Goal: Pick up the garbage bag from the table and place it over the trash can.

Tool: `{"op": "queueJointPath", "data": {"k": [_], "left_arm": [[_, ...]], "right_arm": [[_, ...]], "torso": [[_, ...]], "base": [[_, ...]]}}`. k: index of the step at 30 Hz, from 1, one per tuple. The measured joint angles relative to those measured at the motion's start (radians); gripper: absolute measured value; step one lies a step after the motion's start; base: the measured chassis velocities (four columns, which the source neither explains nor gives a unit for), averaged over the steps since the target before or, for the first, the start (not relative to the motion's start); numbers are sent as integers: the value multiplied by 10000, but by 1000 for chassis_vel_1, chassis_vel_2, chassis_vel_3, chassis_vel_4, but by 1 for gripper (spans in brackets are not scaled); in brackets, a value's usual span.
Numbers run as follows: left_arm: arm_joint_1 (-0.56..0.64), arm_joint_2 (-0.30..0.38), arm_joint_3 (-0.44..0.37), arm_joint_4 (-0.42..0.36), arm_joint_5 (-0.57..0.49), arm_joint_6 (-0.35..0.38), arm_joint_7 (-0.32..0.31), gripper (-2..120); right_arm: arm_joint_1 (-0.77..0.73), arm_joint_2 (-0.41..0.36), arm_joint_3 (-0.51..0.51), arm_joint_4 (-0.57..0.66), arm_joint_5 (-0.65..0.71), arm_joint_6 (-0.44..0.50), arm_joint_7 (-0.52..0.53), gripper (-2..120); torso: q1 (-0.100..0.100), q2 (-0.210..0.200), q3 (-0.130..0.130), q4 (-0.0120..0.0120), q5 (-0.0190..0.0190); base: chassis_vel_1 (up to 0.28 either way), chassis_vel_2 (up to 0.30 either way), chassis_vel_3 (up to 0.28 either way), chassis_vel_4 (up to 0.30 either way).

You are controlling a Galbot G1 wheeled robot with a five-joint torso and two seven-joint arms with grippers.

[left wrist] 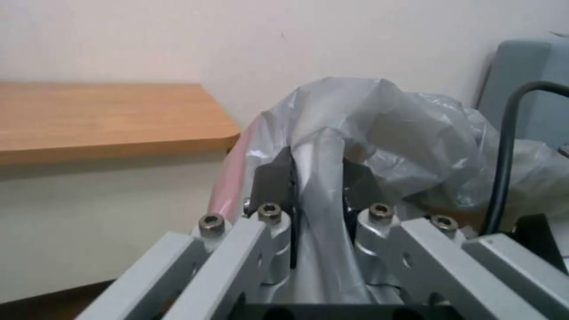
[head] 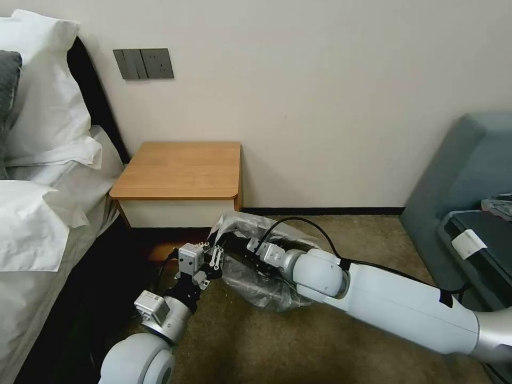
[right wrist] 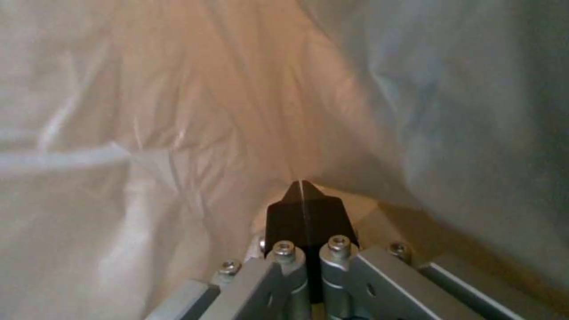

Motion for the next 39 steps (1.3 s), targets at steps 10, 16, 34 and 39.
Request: {"op": "queueJointPath", "data": {"k": [10,16,34,39], "left_arm": [[-245,-216,-98,623,-208,38,-234,7],[-355,-335,-73,952,-591,192,-501,7],[-141,-574,419,2186,-2666,1091,-3776,7],[164,-558,390,2098,-2738,1084,-4011,7]], "right_arm": [[-25,-570,109,881,784,0,365,0],[-424,-1044,513,1590,1618,1,621,0],[-6221,-1514,7009,3682,1740,2493,313,17],[-7421,-1167,7480,3665,332,3353,1081,33]], "torso": [[0,0,0,-1,0],[0,0,0,-1,1],[0,-1,-1,2,0],[0,-1,-1,1,1]], "base": [[0,0,0,0],[0,0,0,0],[0,0,0,0],[0,0,0,0]]}}
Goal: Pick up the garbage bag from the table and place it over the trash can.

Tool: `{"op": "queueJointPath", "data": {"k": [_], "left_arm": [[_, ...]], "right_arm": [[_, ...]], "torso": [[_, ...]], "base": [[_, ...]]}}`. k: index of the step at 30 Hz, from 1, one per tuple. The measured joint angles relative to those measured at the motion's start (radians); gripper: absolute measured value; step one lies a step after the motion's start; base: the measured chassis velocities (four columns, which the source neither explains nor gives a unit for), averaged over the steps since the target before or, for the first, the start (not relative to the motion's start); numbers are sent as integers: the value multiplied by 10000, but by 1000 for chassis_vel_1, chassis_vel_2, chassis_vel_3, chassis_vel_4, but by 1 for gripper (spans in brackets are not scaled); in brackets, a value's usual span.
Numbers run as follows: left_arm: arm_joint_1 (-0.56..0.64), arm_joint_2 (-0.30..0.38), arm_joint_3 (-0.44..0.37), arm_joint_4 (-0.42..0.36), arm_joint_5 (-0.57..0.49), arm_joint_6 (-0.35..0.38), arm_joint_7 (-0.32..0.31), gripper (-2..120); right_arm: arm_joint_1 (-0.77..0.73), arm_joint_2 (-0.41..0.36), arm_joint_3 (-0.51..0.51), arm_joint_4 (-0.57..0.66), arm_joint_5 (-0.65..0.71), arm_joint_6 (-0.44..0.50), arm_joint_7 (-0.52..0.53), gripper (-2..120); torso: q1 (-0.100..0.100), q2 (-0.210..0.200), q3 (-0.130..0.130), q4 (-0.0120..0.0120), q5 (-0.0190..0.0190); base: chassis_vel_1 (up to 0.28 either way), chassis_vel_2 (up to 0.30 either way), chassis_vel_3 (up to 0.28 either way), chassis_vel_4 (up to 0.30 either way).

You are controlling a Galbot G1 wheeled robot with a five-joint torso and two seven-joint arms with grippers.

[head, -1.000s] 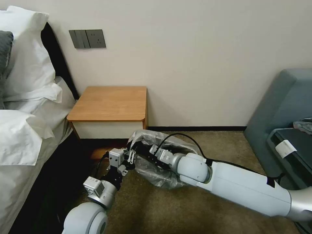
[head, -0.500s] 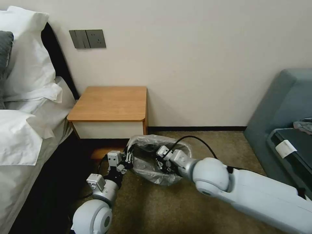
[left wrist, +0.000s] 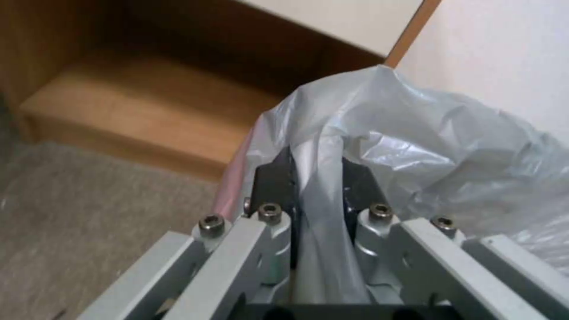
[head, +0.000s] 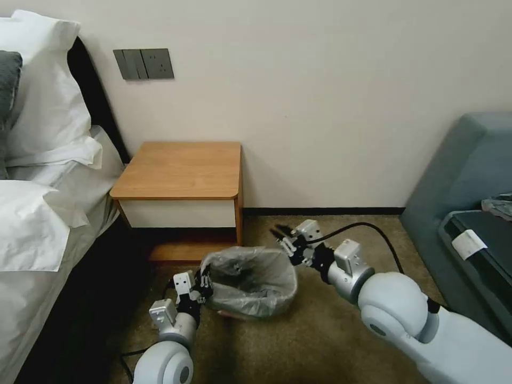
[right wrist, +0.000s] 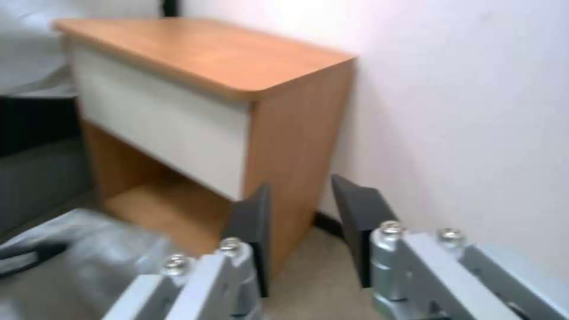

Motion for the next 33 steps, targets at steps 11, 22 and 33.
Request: {"op": "queueJointPath", "data": {"k": [11,22,33], "left_arm": [[231,206,-51,-167,-836,347,235,7],[-98,308,12,-632,-1763,1786,-633,7],[-173,222,59,-310,-1827,2188,-755,7]], "right_arm": [[-2975,1663,1691,307,-1885,1039,414,71],[-3164,1970,1836,76,-2257,1319,454,100],[-3152,2057,1538,-96,-2349,1381,493,100]], "torso": [[0,0,-1,-3,-1],[0,0,1,-2,-3],[0,0,1,-1,-2]], "base": [[0,0,0,0],[0,0,0,0],[0,0,0,0]]}}
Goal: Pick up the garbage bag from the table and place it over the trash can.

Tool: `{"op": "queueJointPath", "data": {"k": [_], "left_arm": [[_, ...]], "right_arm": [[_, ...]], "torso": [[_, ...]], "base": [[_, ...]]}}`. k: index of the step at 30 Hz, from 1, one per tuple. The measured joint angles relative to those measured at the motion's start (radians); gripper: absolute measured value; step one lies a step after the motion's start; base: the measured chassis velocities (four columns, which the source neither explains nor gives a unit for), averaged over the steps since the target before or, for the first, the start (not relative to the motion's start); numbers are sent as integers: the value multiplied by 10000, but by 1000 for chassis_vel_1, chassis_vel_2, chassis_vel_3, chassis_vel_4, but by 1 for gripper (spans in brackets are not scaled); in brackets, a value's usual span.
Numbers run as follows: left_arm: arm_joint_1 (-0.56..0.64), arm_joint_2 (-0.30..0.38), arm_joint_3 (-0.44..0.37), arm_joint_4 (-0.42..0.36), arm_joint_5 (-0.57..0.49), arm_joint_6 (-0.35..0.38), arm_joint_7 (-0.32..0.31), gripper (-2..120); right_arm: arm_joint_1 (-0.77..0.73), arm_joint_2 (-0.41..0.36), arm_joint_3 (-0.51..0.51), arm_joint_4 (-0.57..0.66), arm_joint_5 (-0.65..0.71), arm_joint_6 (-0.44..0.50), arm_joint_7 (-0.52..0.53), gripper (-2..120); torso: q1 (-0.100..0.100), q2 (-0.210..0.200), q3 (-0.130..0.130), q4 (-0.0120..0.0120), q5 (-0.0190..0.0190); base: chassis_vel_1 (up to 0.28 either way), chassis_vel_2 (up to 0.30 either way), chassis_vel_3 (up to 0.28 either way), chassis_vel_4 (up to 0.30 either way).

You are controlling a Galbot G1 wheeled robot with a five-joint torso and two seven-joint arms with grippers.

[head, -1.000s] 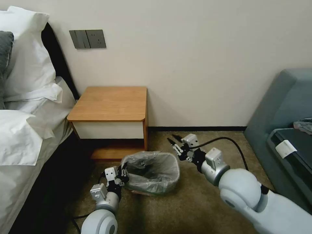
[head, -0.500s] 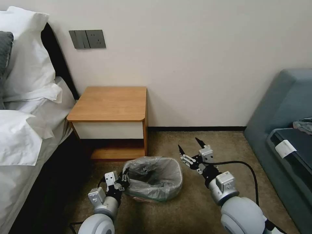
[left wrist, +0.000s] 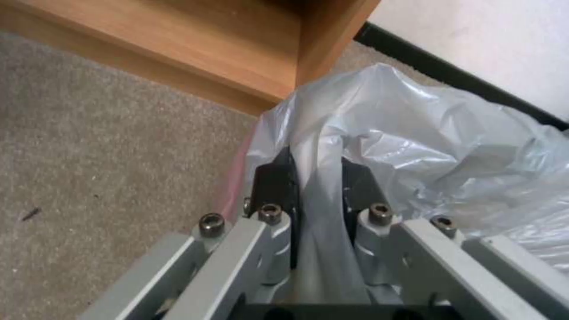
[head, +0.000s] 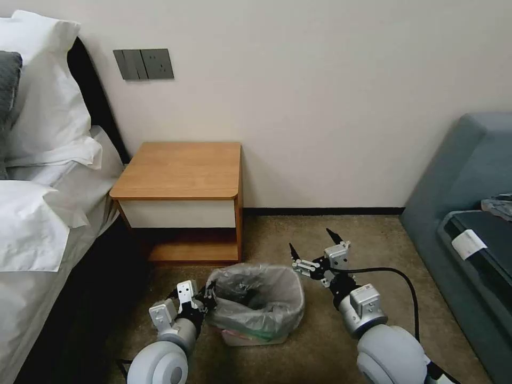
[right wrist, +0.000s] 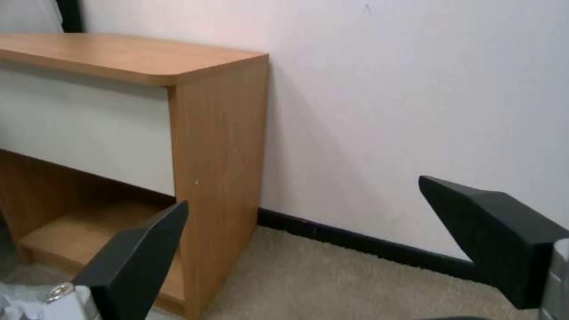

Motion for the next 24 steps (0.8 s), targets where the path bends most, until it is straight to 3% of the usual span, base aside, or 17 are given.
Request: {"op": "queueJointPath", "data": {"k": [3,11,14,19,23,24], "left_arm": [[-52,-21,-5,91,83,9,15,7],[-131,-83,-7,312,320,25,117,36],[-104,-48,9,251,675,5,211,51],[-35,30,24,132,1156,-43,262,64],[132,88,23,-19,1609,-99,388,84],[132,88,23,-19,1609,-99,388,84]], "right_arm": [[27,-7,-7,-10,27,9,0,100],[148,-62,25,-11,310,10,53,100],[206,-63,27,30,423,-13,90,100],[230,-50,27,73,494,-23,119,100],[249,-42,36,111,575,-32,164,100],[249,-42,36,111,575,-32,164,100]], "torso": [[0,0,0,0,2],[0,0,0,-1,1],[0,0,0,-1,0],[0,0,0,-1,0],[0,0,0,-1,0],[0,0,0,-1,0]], "base": [[0,0,0,0],[0,0,0,0],[0,0,0,0],[0,0,0,0],[0,0,0,0],[0,0,0,0]]}}
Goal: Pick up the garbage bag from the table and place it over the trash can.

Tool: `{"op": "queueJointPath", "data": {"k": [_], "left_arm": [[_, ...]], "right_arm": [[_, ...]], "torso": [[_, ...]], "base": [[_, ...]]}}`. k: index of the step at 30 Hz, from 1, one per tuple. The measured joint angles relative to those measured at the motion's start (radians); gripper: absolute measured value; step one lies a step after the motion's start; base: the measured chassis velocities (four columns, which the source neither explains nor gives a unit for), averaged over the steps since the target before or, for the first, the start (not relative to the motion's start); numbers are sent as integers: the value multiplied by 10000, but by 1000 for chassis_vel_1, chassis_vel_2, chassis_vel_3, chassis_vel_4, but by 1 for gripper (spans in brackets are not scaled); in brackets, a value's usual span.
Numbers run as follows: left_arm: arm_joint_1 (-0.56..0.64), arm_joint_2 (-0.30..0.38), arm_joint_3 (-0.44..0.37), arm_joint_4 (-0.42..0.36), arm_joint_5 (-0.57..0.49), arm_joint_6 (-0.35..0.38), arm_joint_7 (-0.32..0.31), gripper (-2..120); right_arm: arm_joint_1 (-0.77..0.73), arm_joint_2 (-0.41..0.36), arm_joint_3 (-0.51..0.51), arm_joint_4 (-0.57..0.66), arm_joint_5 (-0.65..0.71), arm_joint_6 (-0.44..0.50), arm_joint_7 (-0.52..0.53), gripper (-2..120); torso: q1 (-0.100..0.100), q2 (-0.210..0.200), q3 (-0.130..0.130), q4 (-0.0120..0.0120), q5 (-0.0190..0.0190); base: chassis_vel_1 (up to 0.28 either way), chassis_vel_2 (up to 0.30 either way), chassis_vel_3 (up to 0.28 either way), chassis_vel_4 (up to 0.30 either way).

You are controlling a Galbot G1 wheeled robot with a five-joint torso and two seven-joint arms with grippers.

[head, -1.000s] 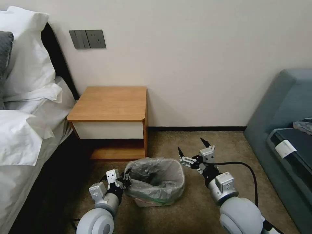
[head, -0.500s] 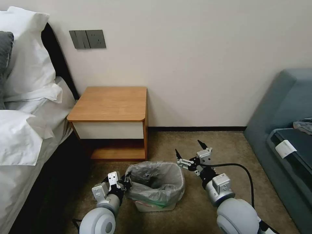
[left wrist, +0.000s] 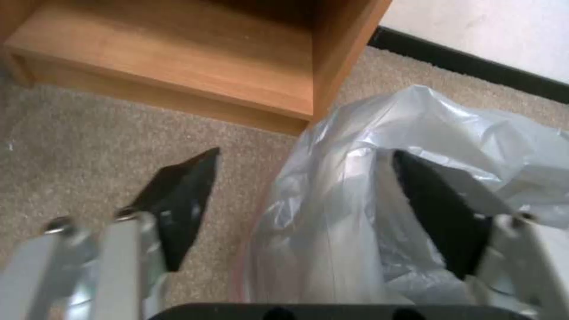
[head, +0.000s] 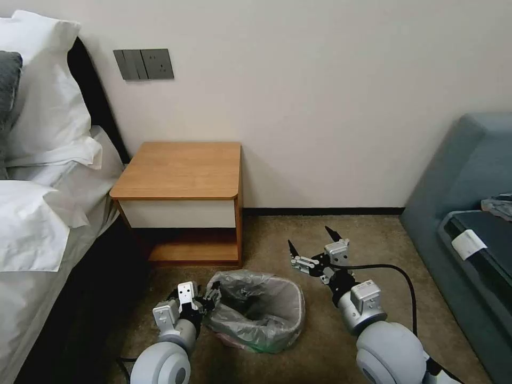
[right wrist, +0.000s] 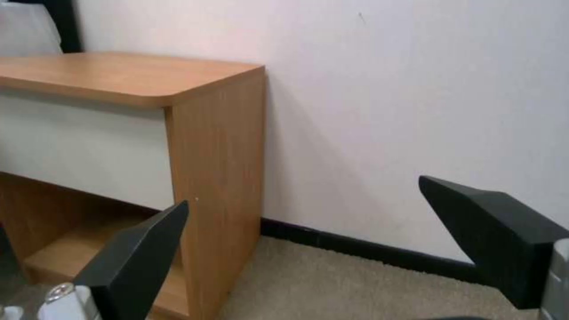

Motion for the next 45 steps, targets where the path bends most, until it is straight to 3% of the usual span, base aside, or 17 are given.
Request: {"op": "queueJointPath", "data": {"k": [4,13,18,20,21,22,25,26,29,34,36,42,45], "left_arm": [[161,4,-6,-162,260,-63,151,97],[272,72,-98,-509,386,-220,94,100],[321,137,-348,-383,1392,-1547,95,100],[334,165,-564,104,2938,-3053,166,100],[334,165,-564,104,2938,-3053,166,100],[336,184,-665,401,3718,-3973,170,100],[610,224,-809,775,4478,-5550,68,100],[610,224,-809,775,4478,-5550,68,100],[1281,215,-969,789,4211,-6364,104,100],[2005,32,-1071,575,3980,-6988,296,100],[2566,-238,-1295,356,3932,-7335,687,100],[3459,-442,-1874,-210,3708,-7505,1305,100],[3600,-528,-2200,-396,3688,-7370,1918,100]], "right_arm": [[26,-4,0,38,75,-14,44,100],[-44,34,25,106,253,-26,184,100],[-560,323,474,-82,393,435,-35,100],[-1070,659,912,-302,197,910,-393,100],[-1070,659,912,-302,197,910,-393,100],[-1361,869,1141,-458,-93,1225,-494,100],[-2181,1515,1940,-1012,-1110,2461,-1002,100],[-2181,1515,1940,-1012,-1110,2461,-1002,100],[-2872,2167,2654,-1461,-1865,3599,-1319,100],[-3354,2703,3033,-1569,-1953,4007,-1355,100],[-3584,2981,3264,-1621,-1965,4241,-1368,100],[-3926,3192,3526,-1650,-1917,4530,-1405,100],[-3916,3192,3533,-1721,-1846,4596,-1406,100]], "torso": [[0,0,0,0,0],[0,0,0,0,0],[0,0,0,1,1],[0,0,0,1,-3],[0,0,0,1,-3],[0,0,0,1,-1],[0,0,0,-2,0],[0,0,0,-2,0],[0,0,-1,0,0],[0,0,-1,0,0],[0,0,-2,0,-3],[-1,1,-1,0,1],[0,1,0,1,2]], "base": [[0,0,0,0],[0,0,0,0],[0,0,0,0],[0,0,0,0],[0,0,0,0],[0,0,0,0],[0,0,0,0],[0,0,0,0],[0,0,0,0],[0,0,0,0],[0,0,0,0],[0,0,0,0],[0,0,0,0]]}}
